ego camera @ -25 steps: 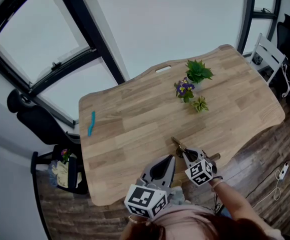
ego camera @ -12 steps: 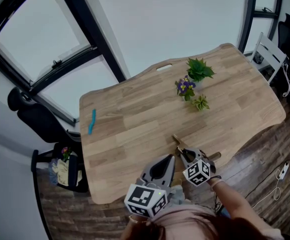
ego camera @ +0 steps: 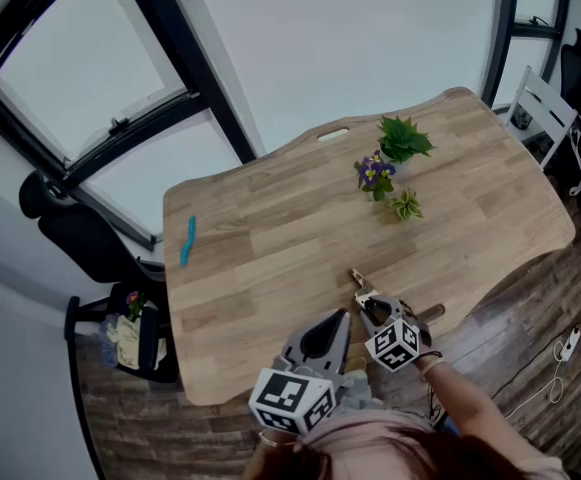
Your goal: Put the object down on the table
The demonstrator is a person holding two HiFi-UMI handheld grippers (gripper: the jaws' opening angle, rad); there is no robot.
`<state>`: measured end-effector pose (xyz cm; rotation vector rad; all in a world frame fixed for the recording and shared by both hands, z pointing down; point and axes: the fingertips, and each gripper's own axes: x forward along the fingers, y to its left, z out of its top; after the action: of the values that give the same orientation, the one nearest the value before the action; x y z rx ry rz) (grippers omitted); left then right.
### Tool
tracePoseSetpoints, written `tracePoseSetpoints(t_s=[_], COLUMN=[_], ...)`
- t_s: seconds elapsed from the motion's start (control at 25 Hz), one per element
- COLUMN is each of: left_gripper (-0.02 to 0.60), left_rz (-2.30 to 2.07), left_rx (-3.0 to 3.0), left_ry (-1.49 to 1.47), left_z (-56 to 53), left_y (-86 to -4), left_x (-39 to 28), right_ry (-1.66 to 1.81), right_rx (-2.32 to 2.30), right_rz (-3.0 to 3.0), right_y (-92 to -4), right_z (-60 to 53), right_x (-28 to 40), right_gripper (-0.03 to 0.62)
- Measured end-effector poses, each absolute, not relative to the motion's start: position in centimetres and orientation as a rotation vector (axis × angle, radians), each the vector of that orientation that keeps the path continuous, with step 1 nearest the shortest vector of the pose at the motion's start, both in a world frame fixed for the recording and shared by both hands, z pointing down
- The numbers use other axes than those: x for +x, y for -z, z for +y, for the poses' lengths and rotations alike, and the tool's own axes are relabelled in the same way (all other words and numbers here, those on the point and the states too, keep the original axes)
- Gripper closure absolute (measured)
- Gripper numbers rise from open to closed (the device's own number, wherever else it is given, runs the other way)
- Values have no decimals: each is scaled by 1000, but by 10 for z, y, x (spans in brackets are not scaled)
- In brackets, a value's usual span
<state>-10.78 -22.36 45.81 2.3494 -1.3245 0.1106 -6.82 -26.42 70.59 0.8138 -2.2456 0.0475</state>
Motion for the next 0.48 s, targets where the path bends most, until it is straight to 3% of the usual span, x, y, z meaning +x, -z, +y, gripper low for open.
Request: tracePoseSetpoints(t_s=[0.48], left_gripper=[580], left_rz=[-1340], left_rx=[2350], left_ry=[-108], left_z=[-217], left_y=[-456], left_x=[-105], right_ry=[-112], right_rx=[805], right_rz=[-2259], right_y=[-708], right_z=[-265], right_x=[-70], right_gripper=[474])
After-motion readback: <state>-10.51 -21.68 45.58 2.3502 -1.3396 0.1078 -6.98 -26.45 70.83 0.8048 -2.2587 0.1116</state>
